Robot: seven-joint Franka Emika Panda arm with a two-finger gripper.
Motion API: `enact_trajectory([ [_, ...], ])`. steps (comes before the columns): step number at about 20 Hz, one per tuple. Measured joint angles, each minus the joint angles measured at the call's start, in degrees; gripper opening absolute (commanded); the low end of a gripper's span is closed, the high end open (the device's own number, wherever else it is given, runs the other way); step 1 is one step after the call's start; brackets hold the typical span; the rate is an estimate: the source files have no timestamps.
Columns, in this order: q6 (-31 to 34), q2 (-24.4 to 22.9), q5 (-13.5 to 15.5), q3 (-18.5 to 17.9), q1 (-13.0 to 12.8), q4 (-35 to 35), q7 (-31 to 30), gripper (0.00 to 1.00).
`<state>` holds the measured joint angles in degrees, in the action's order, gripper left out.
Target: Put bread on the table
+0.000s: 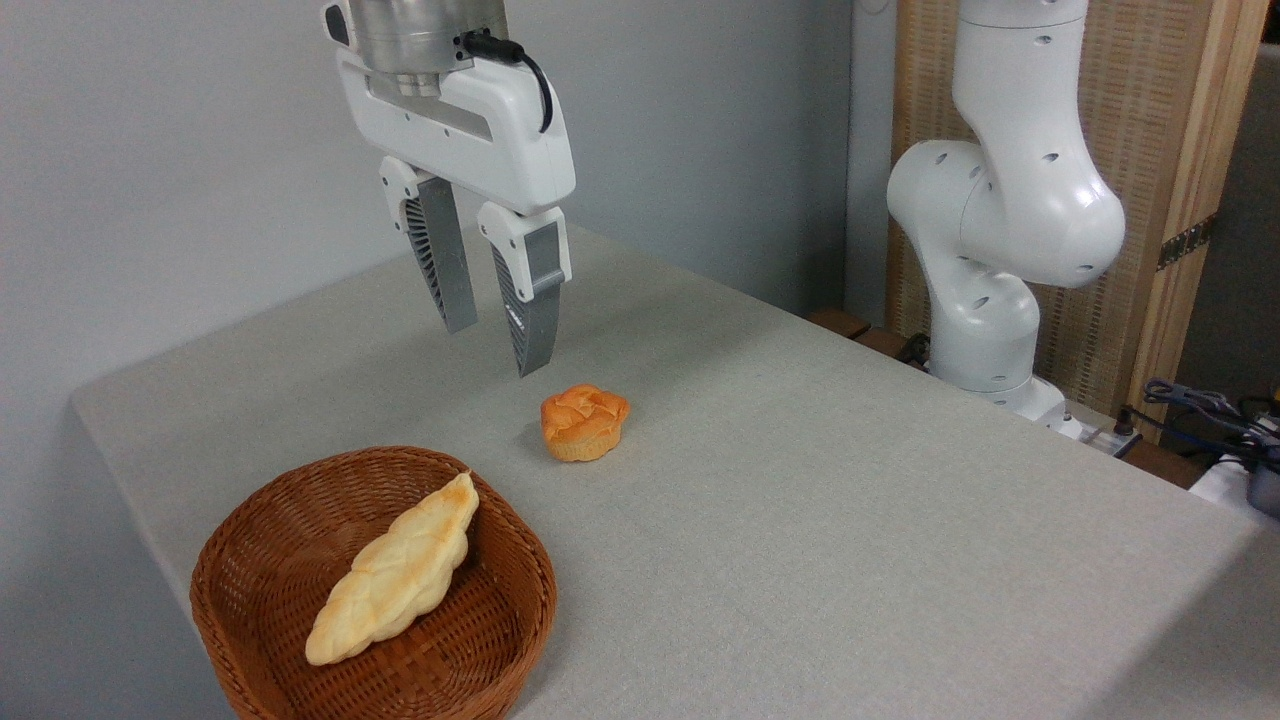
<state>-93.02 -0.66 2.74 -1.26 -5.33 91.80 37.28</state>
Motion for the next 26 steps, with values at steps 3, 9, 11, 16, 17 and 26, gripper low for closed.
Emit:
enact_trajectory([
  [3, 0.0, 0.0, 0.0, 0.0, 0.0, 0.0, 0.0, 1.0],
  [9, -0.1, 0.0, 0.0, 0.0, 0.0, 0.0, 0.0, 1.0],
  [11, -0.4, 0.1, 0.0, 0.2, -0.1, 0.0, 0.0, 1.0],
  [16, -2.5, 2.0, 0.0, 0.3, -0.3, 0.0, -0.2, 1.0],
  [17, -3.6, 2.6, 0.0, 0.3, -0.3, 0.1, -0.5, 1.0],
  [26, -15.3, 3.8, 0.0, 0.2, 0.7, 4.7, -3.5, 1.0],
])
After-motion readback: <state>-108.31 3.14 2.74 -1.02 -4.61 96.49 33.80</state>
